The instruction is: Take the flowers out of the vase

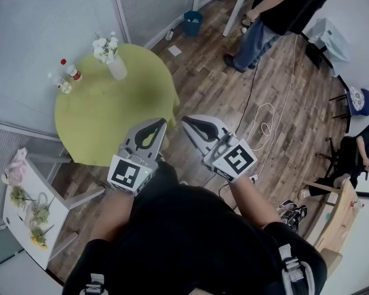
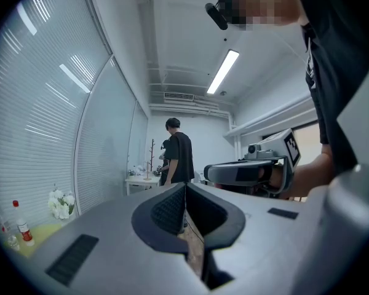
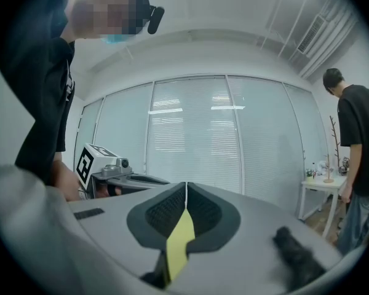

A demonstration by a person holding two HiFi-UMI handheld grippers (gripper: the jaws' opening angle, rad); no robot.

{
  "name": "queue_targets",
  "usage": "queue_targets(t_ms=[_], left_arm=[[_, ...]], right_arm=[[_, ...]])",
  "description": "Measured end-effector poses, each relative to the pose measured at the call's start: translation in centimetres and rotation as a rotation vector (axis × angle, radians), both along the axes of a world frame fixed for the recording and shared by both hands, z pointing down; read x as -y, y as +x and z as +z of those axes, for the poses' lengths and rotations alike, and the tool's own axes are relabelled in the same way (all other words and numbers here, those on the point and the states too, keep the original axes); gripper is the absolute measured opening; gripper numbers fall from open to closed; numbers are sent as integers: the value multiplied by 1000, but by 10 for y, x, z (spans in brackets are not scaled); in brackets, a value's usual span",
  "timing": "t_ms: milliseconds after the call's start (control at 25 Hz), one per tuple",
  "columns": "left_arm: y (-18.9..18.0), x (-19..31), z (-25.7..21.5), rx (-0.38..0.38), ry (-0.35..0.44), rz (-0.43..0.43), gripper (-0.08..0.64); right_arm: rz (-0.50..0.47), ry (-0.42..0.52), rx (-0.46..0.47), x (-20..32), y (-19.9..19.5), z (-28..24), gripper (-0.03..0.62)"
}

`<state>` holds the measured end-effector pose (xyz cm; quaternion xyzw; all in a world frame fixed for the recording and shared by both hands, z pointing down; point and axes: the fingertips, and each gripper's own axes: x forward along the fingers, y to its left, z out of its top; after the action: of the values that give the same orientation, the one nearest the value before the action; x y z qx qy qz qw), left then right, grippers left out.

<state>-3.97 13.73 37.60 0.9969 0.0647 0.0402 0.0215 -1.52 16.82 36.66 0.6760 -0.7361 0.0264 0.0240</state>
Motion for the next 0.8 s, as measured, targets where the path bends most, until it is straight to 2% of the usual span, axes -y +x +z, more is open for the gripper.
queue_targets(t_ms=[440,800], left_arm=[[42,70,0,-1,-11,10,14],[60,120,1,-11,-18,21,14]], right_arm=[[-1,-28,-9,73,38,0,20],[4,-39,-23,125,53,0,20]])
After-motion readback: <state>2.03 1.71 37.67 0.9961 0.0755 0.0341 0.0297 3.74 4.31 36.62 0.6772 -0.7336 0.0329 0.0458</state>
